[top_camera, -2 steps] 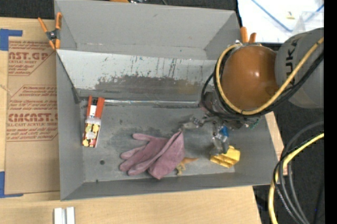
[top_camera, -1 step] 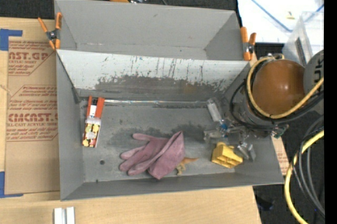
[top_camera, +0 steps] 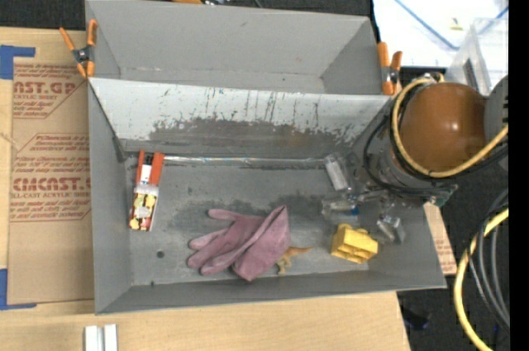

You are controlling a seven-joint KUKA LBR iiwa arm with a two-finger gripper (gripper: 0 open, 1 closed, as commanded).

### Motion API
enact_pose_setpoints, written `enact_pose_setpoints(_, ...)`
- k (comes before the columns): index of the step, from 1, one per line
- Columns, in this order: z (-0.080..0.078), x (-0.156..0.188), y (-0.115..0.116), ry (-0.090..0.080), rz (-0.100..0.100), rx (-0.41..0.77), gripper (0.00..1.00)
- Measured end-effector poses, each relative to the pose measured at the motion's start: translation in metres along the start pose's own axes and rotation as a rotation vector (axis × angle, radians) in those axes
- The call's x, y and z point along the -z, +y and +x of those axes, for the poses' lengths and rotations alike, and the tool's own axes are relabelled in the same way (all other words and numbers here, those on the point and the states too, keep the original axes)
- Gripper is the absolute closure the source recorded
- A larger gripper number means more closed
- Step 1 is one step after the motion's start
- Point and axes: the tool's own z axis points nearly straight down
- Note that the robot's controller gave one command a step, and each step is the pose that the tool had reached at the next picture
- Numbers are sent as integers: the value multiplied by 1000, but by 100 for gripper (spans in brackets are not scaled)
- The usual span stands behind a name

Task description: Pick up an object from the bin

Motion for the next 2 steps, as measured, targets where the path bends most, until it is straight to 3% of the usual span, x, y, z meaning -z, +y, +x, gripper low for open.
enact_pose_setpoints(1, 13, 9, 24, -1, -2, 24, 0)
enact_pose_setpoints(2, 1, -25, -1, -8, 5, 218, 100)
